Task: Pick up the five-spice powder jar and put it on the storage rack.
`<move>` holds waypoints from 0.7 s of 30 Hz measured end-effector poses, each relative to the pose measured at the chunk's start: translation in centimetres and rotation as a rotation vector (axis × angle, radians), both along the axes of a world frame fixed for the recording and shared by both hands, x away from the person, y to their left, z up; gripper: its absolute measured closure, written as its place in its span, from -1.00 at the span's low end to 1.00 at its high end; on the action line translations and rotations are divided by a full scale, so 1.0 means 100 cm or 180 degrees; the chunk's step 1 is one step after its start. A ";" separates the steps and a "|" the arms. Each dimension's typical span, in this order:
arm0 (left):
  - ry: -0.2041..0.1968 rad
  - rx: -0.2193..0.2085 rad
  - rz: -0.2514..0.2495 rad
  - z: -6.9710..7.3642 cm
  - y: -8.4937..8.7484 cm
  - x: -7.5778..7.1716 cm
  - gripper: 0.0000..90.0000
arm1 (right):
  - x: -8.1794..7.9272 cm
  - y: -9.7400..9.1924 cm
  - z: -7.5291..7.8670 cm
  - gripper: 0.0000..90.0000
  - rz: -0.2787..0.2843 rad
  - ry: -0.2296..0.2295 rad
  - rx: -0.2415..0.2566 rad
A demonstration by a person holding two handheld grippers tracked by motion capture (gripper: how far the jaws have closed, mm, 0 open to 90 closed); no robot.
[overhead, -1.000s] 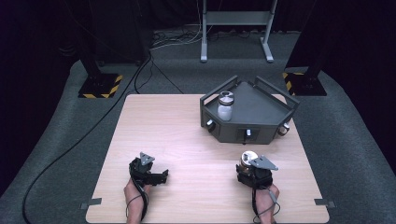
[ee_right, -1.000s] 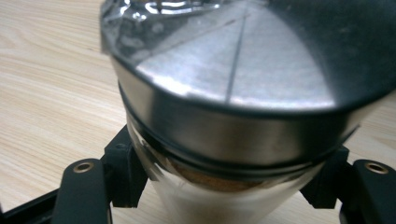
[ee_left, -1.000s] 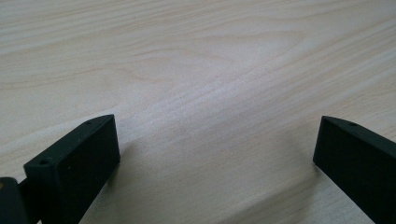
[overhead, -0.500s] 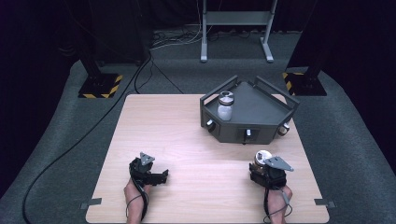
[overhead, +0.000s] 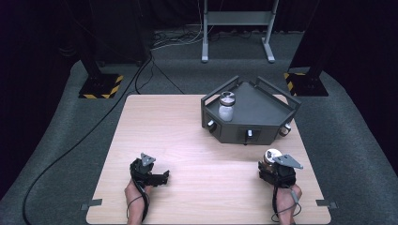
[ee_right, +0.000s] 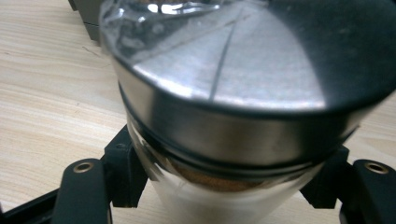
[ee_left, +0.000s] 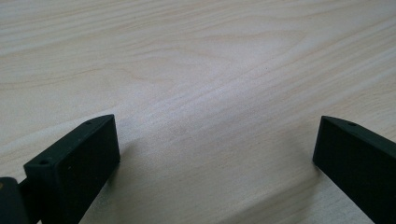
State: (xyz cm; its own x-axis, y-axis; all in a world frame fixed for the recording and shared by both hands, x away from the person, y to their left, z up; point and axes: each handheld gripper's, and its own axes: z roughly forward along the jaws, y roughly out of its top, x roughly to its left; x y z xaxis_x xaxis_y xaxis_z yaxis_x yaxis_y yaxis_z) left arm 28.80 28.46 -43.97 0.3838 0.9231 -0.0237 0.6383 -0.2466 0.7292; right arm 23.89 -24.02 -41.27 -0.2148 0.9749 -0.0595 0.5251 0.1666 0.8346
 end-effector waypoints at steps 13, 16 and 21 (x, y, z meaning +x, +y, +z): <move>0.0000 0.0017 -0.0008 0.000 0.000 0.000 -0.99 | 0.003 -0.009 0.015 -0.33 -0.0058 -0.0069 -0.0046; -0.0002 0.0020 -0.0006 0.000 -0.001 0.000 -0.99 | 0.003 -0.011 0.019 -0.33 -0.0069 -0.0092 -0.0042; -0.0002 0.0023 -0.0006 0.000 -0.001 0.000 -0.99 | 0.005 -0.013 0.027 -0.33 -0.0059 -0.0115 -0.0070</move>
